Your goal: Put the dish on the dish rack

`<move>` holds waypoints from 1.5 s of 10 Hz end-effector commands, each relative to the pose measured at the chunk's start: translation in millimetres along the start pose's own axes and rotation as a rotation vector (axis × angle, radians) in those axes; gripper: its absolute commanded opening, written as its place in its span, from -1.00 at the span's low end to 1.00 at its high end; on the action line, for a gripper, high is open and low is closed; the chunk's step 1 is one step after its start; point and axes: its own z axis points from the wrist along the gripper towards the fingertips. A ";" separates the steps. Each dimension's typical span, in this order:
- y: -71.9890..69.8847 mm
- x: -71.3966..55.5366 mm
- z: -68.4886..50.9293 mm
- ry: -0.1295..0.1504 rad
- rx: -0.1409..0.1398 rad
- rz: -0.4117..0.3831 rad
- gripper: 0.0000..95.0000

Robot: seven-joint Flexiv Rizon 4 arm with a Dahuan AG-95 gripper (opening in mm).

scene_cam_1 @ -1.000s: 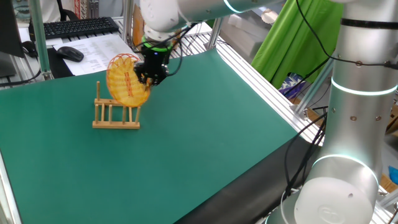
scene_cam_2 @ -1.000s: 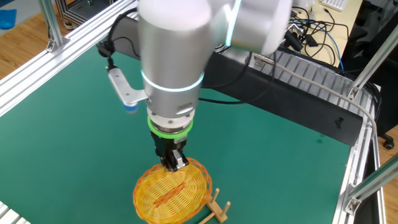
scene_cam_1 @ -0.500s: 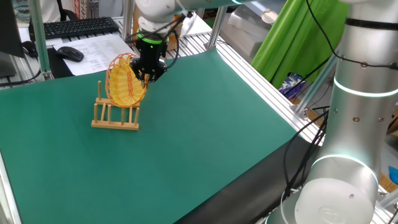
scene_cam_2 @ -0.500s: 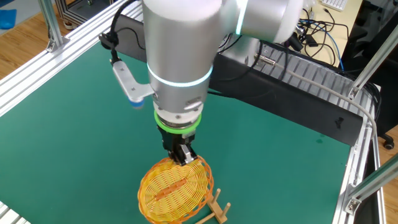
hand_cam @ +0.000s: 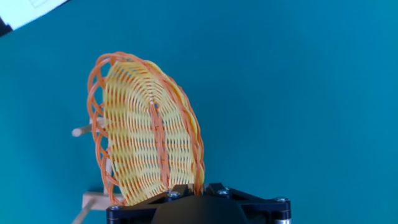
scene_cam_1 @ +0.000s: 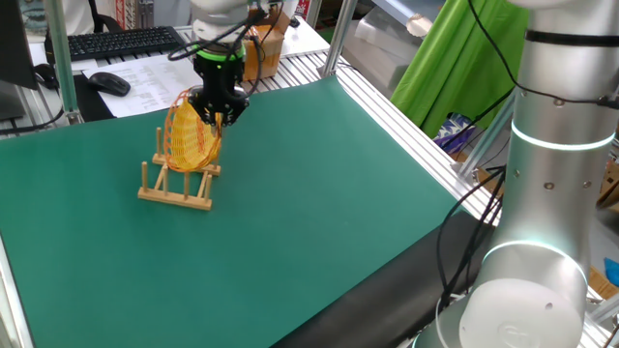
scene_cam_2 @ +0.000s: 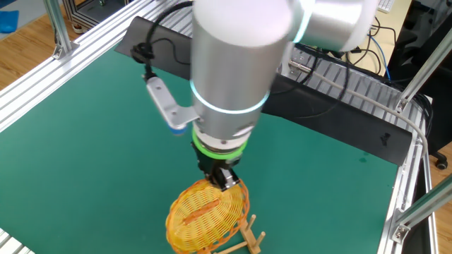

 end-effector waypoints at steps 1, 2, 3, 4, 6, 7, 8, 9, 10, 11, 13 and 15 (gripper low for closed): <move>1.1 2.6 -4.2 0.038 0.033 -0.026 -1.00; -1.3 4.1 -7.6 0.054 0.057 -0.043 -1.00; -3.0 5.1 -9.8 0.067 0.077 -0.053 -1.00; -3.7 5.8 -11.1 0.072 0.084 -0.055 -1.00; -3.2 6.3 -11.1 0.062 0.107 -0.065 -1.00; -2.7 6.9 -11.3 0.058 0.117 -0.072 -1.00; -1.6 8.5 -12.1 0.053 0.125 -0.080 -1.00; 0.3 11.4 -13.3 0.043 0.144 -0.085 -1.00; 2.3 14.5 -14.7 0.035 0.158 -0.087 -1.00; 3.9 17.1 -15.8 0.031 0.164 -0.081 -1.00; 6.5 21.4 -17.4 0.005 0.192 -0.080 -1.00; 8.3 24.5 -18.6 -0.010 0.211 -0.075 -1.00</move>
